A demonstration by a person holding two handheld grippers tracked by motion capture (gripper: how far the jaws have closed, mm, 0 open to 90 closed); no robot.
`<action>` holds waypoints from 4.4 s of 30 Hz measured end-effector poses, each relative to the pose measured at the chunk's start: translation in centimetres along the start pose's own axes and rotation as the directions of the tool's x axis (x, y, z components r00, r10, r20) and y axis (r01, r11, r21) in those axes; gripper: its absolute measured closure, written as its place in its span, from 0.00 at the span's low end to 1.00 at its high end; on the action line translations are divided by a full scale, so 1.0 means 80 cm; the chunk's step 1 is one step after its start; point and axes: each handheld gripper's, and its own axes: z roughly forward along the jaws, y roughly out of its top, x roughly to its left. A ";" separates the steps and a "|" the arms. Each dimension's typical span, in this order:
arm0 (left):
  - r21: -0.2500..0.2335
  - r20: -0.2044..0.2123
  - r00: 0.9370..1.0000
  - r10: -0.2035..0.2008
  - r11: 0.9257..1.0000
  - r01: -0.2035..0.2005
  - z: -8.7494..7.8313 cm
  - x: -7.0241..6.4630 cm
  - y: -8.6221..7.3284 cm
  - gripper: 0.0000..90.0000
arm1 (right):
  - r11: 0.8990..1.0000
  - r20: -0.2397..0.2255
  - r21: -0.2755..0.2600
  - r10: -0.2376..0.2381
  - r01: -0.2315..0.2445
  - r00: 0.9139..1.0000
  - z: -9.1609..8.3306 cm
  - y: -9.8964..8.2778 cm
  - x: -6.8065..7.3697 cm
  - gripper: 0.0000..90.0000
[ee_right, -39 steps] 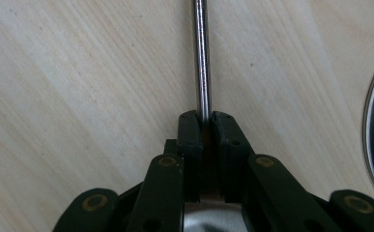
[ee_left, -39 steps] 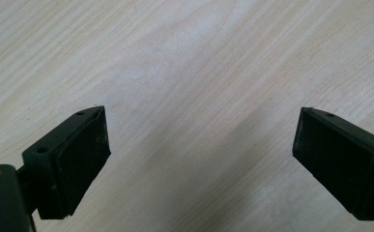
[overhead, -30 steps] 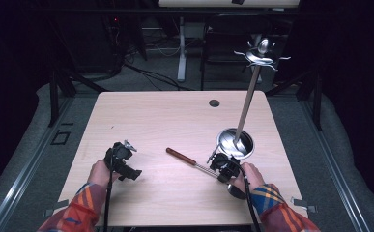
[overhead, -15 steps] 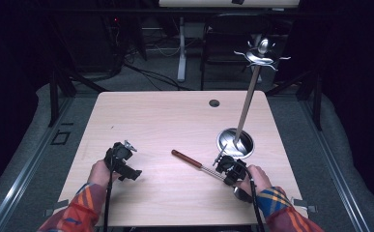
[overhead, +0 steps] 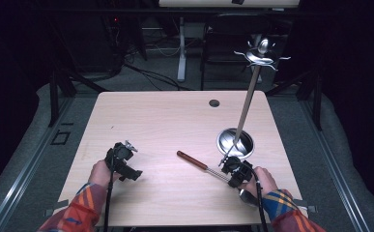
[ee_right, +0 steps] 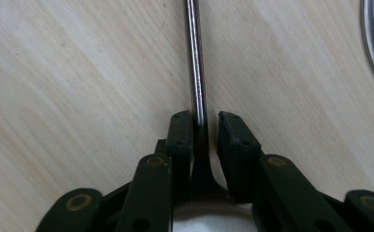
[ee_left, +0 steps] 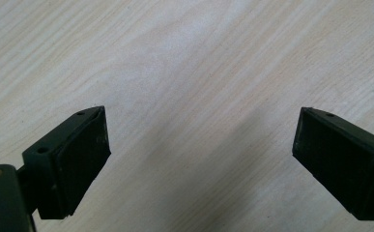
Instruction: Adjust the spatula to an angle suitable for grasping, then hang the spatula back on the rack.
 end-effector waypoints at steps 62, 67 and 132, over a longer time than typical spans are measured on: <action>0.007 0.002 1.000 0.007 1.000 -0.007 0.001 0.000 0.001 0.06 | 0.990 0.048 -0.110 -0.079 0.084 0.996 0.000 0.081 0.017 0.93; 0.004 -0.001 1.000 0.005 1.000 -0.005 0.001 0.000 0.000 0.06 | 0.989 0.045 -0.121 -0.075 0.080 0.996 -0.005 0.078 0.016 0.93; 0.011 0.013 1.000 0.014 1.000 -0.014 0.003 -0.001 0.003 0.06 | 0.933 0.044 -0.354 0.079 -0.058 0.996 -0.091 0.008 -0.013 0.93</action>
